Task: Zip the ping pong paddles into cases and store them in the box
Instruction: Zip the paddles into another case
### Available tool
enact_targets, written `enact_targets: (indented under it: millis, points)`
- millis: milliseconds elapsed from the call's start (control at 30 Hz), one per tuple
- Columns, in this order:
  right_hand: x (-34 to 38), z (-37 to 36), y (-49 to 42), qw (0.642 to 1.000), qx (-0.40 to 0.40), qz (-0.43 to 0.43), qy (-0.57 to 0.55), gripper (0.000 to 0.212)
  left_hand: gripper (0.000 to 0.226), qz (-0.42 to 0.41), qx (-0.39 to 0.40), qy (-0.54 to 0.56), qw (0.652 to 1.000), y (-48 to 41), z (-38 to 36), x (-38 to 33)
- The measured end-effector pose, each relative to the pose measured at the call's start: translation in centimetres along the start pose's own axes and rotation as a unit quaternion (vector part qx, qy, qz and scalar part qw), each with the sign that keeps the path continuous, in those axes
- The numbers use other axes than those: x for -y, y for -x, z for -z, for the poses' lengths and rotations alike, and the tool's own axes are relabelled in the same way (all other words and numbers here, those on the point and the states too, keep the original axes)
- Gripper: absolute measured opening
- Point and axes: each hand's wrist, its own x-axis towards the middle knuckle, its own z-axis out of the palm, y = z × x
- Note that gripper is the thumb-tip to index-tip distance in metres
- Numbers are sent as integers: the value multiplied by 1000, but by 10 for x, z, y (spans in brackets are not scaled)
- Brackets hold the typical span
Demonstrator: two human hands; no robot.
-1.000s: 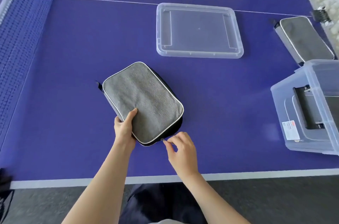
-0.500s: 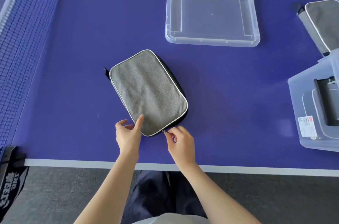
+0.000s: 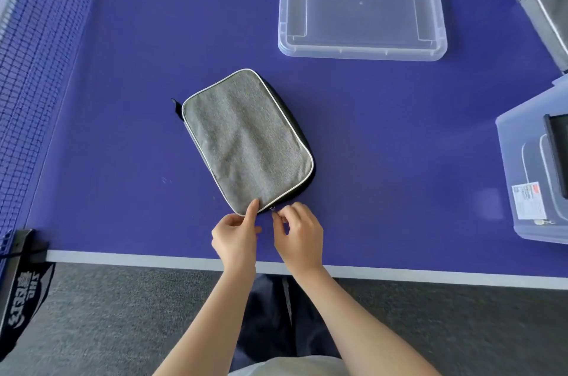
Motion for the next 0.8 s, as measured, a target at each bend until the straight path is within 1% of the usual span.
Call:
enact_targets:
  millis: [100, 167, 267, 367, 500, 633, 800]
  points:
    - [-2, 2, -2, 1000, -12, 15, 20, 28, 45, -15, -7, -4, 1000, 0, -1, -1]
    - [-1, 3, -5, 998, -18, 43, 39, 30, 45, -26, -12, -1, 1000, 0, -1, 0]
    - [-4, 6, -9, 994, -26, 81, 72, 29, 44, -23, -22, 21, 999, -3, 0, 2]
    - [-10, 11, -14, 992, -34, 93, 83, 28, 42, -20, -23, 35, 999, -7, 2, 6]
    - [-15, 12, -18, 993, -21, 86, 82, 30, 42, -25, -17, 40, 999, -9, 3, 8]
    - [-38, 25, -28, 997, -41, 13, 59, 34, 39, -34, -21, 55, 998, -12, 12, 14]
    - [-55, 40, -53, 997, -24, 50, 53, 26, 38, -58, 14, 71, 996, -18, 23, 20]
